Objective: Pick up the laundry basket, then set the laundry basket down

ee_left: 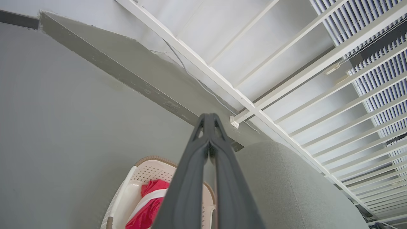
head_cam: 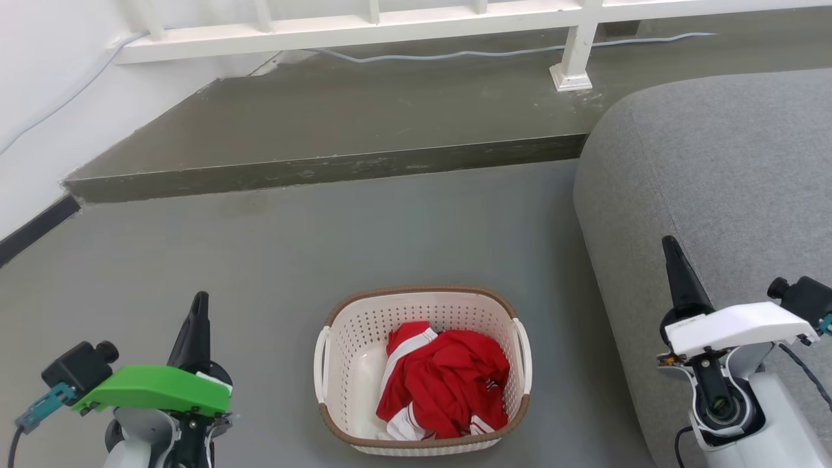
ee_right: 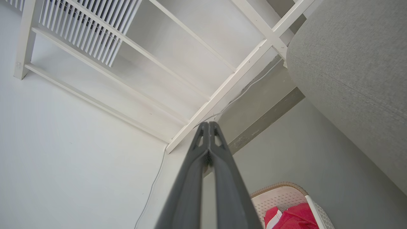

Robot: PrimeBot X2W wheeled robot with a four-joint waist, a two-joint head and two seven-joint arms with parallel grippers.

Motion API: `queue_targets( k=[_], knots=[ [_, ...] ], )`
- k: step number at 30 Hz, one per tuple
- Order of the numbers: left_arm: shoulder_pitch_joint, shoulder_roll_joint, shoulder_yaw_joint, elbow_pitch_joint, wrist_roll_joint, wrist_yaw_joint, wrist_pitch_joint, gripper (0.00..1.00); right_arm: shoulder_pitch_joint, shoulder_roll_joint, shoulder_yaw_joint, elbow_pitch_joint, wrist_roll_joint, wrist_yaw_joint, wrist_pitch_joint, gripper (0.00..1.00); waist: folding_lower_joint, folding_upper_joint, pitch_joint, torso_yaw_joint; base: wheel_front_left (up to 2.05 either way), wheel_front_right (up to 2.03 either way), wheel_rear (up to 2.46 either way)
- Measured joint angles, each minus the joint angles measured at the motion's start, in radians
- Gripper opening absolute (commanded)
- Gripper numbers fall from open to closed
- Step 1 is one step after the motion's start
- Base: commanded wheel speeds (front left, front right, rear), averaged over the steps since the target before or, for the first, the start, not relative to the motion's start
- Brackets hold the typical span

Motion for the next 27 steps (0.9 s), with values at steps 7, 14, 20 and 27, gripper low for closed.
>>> queue_targets(
  k=[7, 14, 20, 27],
  knots=[
    [0.0, -0.001, 0.023, 0.005, -0.077, -0.004, 0.025, 0.0, 0.002, 0.005, -0.026, 0.005, 0.081, 0.006, 0.022, 0.0, 0.0001, 0.0, -0.006, 0.004, 0.0, 0.0, 0.0],
    [0.0, -0.004, 0.045, 0.014, -0.155, -0.011, 0.045, 0.0, 0.002, 0.007, -0.051, 0.012, 0.161, 0.011, 0.046, 0.0, 0.0, 0.0, -0.012, 0.008, 0.0, 0.0, 0.0],
    [0.0, -0.007, 0.058, 0.022, -0.21, -0.012, 0.063, 0.0, 0.003, 0.009, -0.071, 0.016, 0.219, 0.015, 0.062, 0.0, 0.0, 0.0, -0.016, 0.011, 0.0, 0.0, 0.0],
    [0.0, -0.009, 0.082, 0.03, -0.291, -0.019, 0.088, 0.0, 0.003, 0.014, -0.096, 0.022, 0.303, 0.023, 0.085, 0.0, 0.0, 0.0, -0.022, 0.014, 0.0, 0.0, 0.0]
  ],
)
